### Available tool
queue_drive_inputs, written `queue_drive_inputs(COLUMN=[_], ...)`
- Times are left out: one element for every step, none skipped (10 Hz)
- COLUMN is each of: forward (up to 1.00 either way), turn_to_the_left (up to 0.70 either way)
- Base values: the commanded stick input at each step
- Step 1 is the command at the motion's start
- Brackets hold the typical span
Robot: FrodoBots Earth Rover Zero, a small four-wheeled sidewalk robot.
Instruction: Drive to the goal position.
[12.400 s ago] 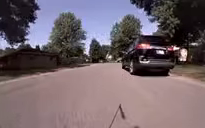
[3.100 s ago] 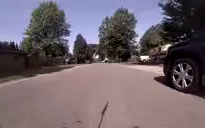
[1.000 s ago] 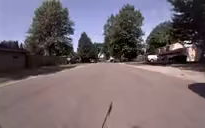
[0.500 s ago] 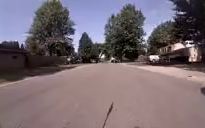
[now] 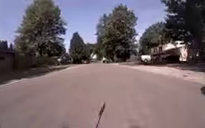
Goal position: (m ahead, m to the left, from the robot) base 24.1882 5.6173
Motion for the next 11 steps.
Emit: queue_drive_inputs(forward=[0.69, 0.69, 0.69, 0.69, 0.69, 0.69, 0.69, 0.69, 0.69, 0.69, 0.69], turn_to_the_left=[0.02, -0.14, -0.25, -0.32, -0.04, 0.03, 0.03, 0.03, 0.03, 0.03, 0.03])
